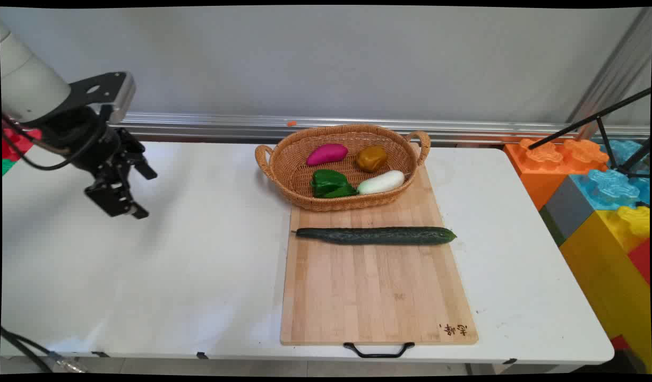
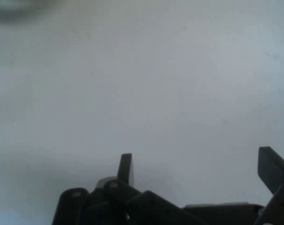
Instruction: Pick up the potato from the vegetable basket
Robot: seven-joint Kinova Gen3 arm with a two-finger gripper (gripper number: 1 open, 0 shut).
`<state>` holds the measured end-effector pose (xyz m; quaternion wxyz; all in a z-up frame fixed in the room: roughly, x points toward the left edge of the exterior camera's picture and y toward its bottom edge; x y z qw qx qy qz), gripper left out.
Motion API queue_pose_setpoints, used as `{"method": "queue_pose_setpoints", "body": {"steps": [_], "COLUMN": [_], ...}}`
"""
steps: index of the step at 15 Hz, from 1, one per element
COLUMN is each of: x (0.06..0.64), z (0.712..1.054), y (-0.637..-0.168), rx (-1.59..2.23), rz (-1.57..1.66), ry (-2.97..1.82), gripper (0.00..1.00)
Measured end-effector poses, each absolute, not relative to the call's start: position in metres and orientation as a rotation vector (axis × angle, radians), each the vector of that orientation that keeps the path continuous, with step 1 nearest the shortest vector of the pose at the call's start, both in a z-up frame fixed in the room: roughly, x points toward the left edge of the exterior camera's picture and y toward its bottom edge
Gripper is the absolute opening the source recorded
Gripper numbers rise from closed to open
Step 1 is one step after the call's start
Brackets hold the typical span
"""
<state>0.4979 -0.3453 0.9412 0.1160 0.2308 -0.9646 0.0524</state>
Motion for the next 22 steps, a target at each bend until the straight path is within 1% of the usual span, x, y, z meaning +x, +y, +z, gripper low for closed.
{"method": "queue_pose_setpoints", "body": {"steps": [5,9,11,14,16,18,22], "x": [0.467,0.416,0.383,0.350,0.331,0.309,0.279], "z": [0.945,0.951,0.950,0.946,0.941,0.929,0.892], "y": [-0.386,-0.429,-0.456,-0.488,-0.510,-0.539,-0.590], "rx": [0.772,0.809,0.834,0.881,0.918,0.983,1.117], "rz": [0.265,0.338,0.359,0.384,0.403,0.419,0.405], "ry": [-2.678,-2.605,-2.568,-2.511,-2.470,-2.420,-2.351], "gripper": [1.00,1.00,1.00,1.00,1.00,1.00,1.00]}}
